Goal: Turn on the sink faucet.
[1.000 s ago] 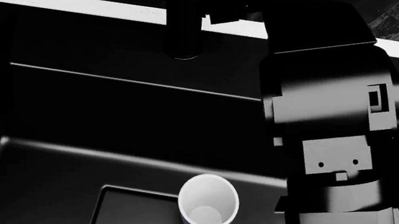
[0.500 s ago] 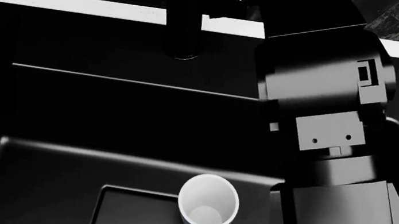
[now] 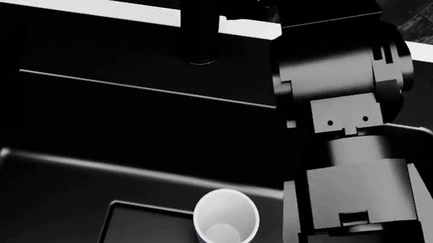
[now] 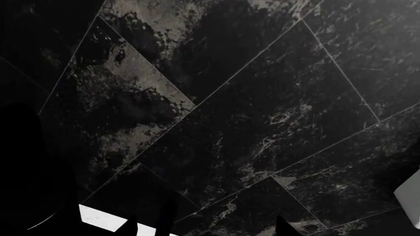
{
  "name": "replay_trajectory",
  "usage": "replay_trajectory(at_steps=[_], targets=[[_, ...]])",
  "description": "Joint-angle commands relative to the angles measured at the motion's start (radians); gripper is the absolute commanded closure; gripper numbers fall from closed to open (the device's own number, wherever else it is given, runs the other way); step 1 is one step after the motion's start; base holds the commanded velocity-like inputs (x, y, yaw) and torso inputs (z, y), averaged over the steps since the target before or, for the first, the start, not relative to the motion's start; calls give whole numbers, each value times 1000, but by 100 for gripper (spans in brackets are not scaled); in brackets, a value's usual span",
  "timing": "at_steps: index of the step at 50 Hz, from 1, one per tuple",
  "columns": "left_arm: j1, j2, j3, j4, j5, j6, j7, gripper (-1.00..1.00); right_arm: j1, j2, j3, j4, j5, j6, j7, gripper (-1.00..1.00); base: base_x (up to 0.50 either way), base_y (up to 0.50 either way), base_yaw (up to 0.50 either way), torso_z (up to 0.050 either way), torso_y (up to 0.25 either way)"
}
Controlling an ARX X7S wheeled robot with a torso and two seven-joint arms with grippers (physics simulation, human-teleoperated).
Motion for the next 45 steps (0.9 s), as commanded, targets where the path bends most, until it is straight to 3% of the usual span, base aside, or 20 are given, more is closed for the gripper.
replay_trajectory(at_steps=[1,30,35,45], targets=[[14,14,-30,5,-16,35,31,-100,58,-40,-96,146,82,-89,-5,-100,0,0,0,0,0],[3,23,-60,41,-95,-15,-8,-100,159,-43,-580,366,577,-248,52,-100,0,0,0,0,0],[4,19,-56,38,-104,-9,-15,-100,175,-41,-550,369,560,-253,48,-100,0,0,0,0,0],[8,19,-69,49,-134,-19,-36,-100,179,2,-352,369,414,-231,62,-100,0,0,0,0,0]])
